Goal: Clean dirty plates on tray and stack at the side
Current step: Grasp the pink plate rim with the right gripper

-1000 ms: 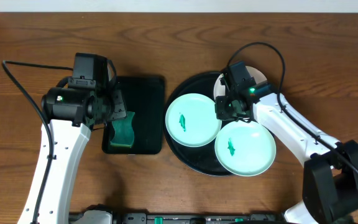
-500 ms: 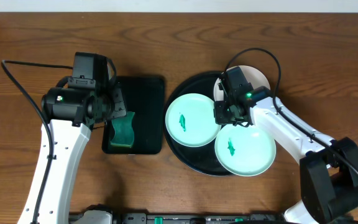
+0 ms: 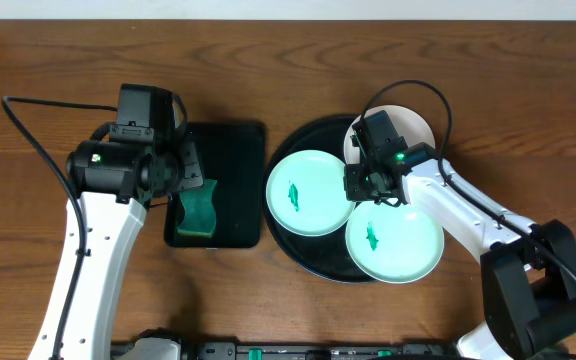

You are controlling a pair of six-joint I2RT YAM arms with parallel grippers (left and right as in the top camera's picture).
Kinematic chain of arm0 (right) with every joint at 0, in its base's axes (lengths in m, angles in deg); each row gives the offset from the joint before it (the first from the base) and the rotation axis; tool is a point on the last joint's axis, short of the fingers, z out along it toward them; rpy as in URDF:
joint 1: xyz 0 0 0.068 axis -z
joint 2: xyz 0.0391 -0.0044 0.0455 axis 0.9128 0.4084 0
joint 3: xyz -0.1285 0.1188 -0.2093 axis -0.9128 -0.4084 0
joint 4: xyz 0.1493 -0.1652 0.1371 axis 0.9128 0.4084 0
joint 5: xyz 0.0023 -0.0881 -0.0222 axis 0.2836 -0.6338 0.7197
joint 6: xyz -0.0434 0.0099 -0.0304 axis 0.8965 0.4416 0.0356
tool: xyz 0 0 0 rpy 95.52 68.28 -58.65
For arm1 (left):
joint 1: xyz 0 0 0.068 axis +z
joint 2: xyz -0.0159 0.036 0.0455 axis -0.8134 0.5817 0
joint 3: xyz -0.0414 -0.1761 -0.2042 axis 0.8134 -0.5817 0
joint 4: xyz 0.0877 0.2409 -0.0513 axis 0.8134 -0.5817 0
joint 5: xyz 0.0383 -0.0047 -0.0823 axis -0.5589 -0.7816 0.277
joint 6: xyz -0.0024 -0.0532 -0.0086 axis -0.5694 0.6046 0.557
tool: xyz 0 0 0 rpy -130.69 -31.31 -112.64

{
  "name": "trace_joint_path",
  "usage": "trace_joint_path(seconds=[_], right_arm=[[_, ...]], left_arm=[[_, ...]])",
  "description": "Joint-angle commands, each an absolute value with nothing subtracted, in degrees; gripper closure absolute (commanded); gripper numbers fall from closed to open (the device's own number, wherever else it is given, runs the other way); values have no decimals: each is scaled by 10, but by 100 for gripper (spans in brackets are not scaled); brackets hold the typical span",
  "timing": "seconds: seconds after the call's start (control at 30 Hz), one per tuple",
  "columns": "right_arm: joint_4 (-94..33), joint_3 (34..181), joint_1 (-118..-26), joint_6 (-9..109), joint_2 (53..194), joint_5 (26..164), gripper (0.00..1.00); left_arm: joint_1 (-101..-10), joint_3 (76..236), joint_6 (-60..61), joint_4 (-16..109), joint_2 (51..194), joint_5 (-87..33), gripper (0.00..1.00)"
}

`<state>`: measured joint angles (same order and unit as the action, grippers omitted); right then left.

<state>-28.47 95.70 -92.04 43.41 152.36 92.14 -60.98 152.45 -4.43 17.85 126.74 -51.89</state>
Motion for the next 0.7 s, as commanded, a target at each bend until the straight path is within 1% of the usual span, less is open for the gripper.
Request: trace_joint_path(seconds=[0.0, 0.1, 0.47, 0.57, 0.67], right_arm=[[-287, 953, -925, 433, 1529, 916, 80], [-300, 944, -926, 433, 1529, 916, 78], [-323, 924, -926, 433, 1529, 916, 79], [-330, 924, -926, 433, 1529, 916, 83], [-336, 920, -926, 433, 1529, 916, 83]], left_arm=[[-612, 1520, -41, 179, 1271, -520, 58], [-612, 1520, -41, 179, 1271, -520, 58], [-612, 1520, -41, 177, 1271, -520, 58], [-612, 1520, -41, 177, 1271, -520, 58], [-612, 1520, -41, 177, 1271, -520, 58]])
